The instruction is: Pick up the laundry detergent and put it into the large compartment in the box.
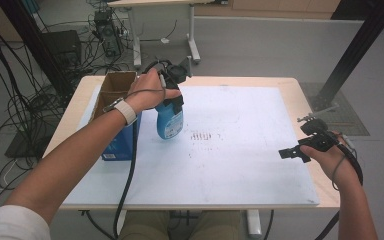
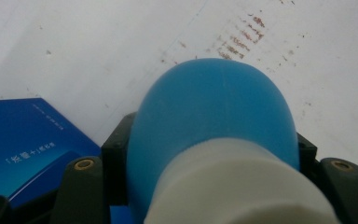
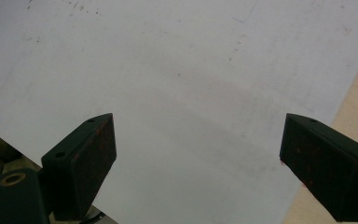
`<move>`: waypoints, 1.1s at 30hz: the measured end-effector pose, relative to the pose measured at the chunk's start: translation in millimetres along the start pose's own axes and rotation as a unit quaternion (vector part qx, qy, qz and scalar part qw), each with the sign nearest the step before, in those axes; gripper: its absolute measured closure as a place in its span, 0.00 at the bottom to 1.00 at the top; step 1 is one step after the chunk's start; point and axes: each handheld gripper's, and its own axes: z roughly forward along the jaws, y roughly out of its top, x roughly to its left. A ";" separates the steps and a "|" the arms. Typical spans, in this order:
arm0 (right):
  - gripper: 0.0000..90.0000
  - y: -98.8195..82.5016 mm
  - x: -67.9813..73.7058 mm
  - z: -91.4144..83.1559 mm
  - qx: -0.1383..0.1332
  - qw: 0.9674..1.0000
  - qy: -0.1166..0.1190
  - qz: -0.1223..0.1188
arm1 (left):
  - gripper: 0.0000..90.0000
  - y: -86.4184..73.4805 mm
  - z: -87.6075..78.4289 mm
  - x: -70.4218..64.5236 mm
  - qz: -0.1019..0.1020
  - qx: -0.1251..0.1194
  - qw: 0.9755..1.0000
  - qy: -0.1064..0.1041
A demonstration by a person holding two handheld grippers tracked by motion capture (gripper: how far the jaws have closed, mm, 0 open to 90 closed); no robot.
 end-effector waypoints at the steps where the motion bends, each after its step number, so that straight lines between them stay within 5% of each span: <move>1: 0.12 0.0 0.0 0.0 0.000 1.000 0.000 0.000 | 0.43 0.5 -2.7 0.1 -0.004 0.002 1.000 0.000; 23: 0.12 4.4 9.6 -4.6 -0.020 0.999 0.010 -0.026 | 0.43 -15.8 -55.2 -2.4 -0.075 -0.013 0.997 0.003; 33: 0.12 5.8 13.5 -7.6 -0.025 0.999 0.010 -0.034 | 0.43 -22.2 -77.8 -11.5 -0.088 -0.015 0.996 0.015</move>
